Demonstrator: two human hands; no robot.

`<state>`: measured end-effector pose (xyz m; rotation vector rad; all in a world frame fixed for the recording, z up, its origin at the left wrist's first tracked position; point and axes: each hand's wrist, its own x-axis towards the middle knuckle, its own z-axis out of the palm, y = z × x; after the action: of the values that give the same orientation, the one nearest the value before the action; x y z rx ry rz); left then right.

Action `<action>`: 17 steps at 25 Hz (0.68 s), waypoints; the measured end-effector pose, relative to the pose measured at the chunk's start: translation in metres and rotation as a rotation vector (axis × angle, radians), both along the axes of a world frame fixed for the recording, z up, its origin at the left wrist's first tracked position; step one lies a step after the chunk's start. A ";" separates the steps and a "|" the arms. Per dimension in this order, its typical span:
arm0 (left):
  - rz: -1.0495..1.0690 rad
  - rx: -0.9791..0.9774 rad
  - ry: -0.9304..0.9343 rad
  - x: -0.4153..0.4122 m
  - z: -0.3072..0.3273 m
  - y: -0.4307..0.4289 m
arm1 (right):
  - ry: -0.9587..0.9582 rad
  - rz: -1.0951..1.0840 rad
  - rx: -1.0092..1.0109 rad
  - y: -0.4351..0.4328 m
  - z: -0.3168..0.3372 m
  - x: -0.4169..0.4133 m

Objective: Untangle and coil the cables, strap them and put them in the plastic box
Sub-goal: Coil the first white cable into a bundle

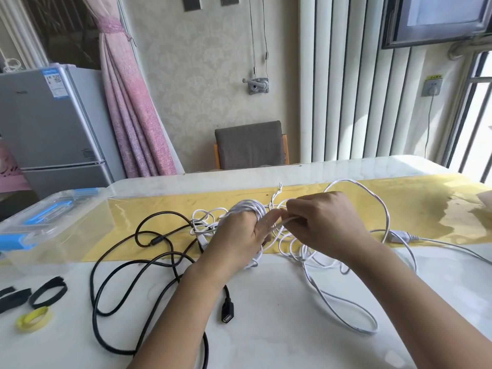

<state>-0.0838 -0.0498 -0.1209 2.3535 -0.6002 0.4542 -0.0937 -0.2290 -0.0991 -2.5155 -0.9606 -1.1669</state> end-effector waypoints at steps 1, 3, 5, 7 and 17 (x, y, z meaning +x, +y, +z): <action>-0.029 -0.061 0.205 -0.005 0.002 -0.003 | -0.032 0.022 0.039 0.000 0.002 -0.002; -0.072 -0.091 0.578 -0.015 0.007 -0.006 | -0.102 0.021 0.109 0.001 0.006 -0.006; -0.167 -0.040 0.815 -0.021 0.010 -0.006 | -0.169 -0.034 0.168 -0.002 0.009 -0.006; -0.340 -0.057 0.993 -0.026 0.015 -0.004 | -0.234 -0.105 0.242 -0.010 0.013 -0.005; -1.386 -0.935 1.398 -0.004 0.023 0.025 | 0.192 -0.260 0.371 -0.040 -0.005 0.027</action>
<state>-0.0880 -0.0251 -0.0983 0.5752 -0.7946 -1.1690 -0.0664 -0.2693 -0.1036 -2.4329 -0.3396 -1.0301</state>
